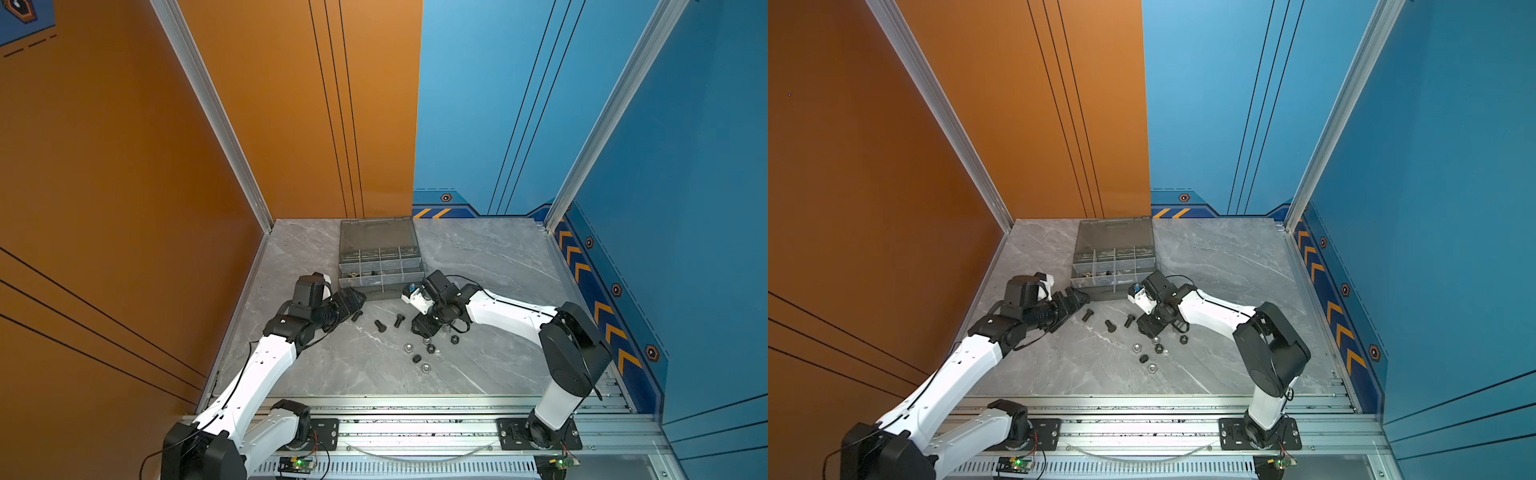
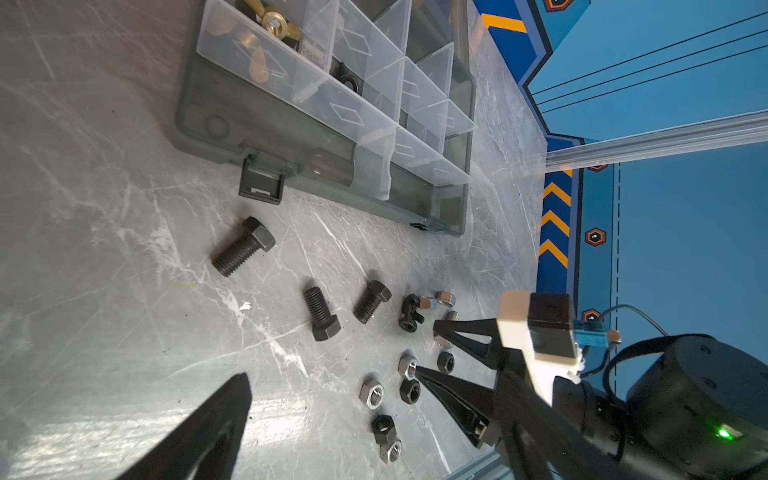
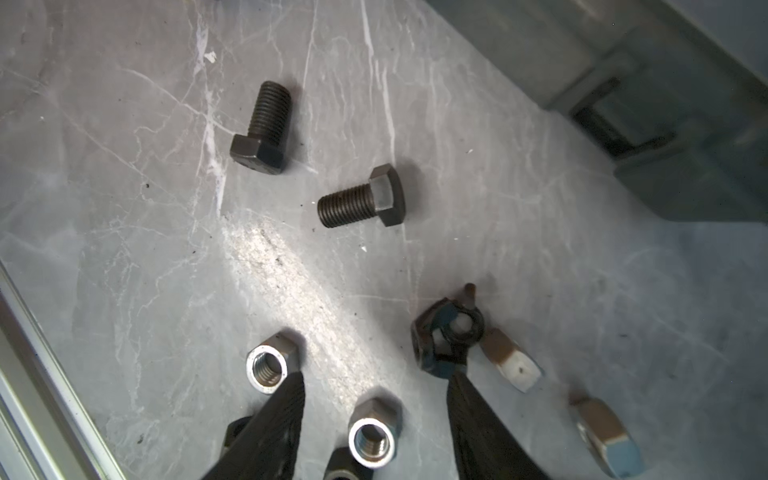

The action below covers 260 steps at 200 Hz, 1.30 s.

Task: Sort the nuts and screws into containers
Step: 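Lower the right gripper onto a black wing nut and close it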

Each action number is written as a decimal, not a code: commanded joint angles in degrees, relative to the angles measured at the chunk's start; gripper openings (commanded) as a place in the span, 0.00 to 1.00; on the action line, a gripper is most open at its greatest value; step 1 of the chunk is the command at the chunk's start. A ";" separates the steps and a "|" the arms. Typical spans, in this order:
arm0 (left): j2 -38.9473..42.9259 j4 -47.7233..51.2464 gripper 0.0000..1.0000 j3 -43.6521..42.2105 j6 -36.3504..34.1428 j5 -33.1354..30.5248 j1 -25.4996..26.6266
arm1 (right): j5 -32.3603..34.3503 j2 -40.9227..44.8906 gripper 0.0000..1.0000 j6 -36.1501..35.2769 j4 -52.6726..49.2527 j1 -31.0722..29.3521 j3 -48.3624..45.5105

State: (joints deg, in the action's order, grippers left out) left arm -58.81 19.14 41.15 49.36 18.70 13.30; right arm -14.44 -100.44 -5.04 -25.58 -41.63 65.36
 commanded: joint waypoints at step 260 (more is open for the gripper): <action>0.08 0.83 0.98 -1.16 -0.76 1.69 -1.62 | 5.01 -8.11 0.39 0.03 -3.07 -0.25 4.28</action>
State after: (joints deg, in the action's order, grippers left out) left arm -58.83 19.11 40.62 49.34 19.35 12.25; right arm -10.61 -107.33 -5.74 -27.51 -41.95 68.49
